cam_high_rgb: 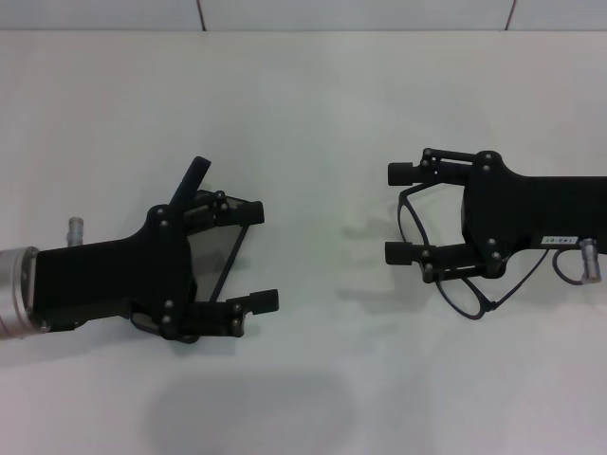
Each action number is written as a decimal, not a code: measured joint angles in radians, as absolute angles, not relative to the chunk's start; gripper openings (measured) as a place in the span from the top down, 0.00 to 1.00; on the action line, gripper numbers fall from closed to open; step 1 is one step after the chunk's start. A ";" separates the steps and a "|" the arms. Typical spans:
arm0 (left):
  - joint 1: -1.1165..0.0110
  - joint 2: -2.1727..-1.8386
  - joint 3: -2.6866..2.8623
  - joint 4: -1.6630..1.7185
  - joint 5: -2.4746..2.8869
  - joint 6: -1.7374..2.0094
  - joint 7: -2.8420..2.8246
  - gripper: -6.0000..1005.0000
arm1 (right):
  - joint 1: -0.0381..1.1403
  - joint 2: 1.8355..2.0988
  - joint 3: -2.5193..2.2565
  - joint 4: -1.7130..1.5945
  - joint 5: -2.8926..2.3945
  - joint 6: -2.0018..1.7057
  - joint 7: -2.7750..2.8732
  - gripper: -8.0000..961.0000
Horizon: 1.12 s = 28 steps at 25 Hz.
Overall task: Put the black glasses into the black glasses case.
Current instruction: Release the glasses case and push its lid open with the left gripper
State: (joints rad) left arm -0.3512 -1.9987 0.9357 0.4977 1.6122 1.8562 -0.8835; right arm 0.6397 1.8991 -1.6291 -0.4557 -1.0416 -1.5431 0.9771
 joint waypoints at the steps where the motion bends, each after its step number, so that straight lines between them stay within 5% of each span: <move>1: -0.351 -1.999 0.936 0.497 1.612 1.856 -0.883 0.13 | 0.640 1.899 -1.629 -0.455 -1.042 -1.543 0.977 0.14; 13: -0.352 -2.014 0.911 0.490 1.574 1.855 -0.893 0.13 | 0.613 1.899 -1.598 -0.465 -1.058 -1.540 0.977 0.14; 20: -0.371 -2.021 0.787 0.712 1.622 1.726 -1.357 0.13 | 0.601 1.898 -1.590 -0.466 -1.065 -1.543 0.978 0.14; 28: -0.348 -2.097 0.808 1.172 2.089 1.580 -1.936 0.13 | 0.588 1.894 -1.586 -0.466 -1.075 -1.549 0.980 0.14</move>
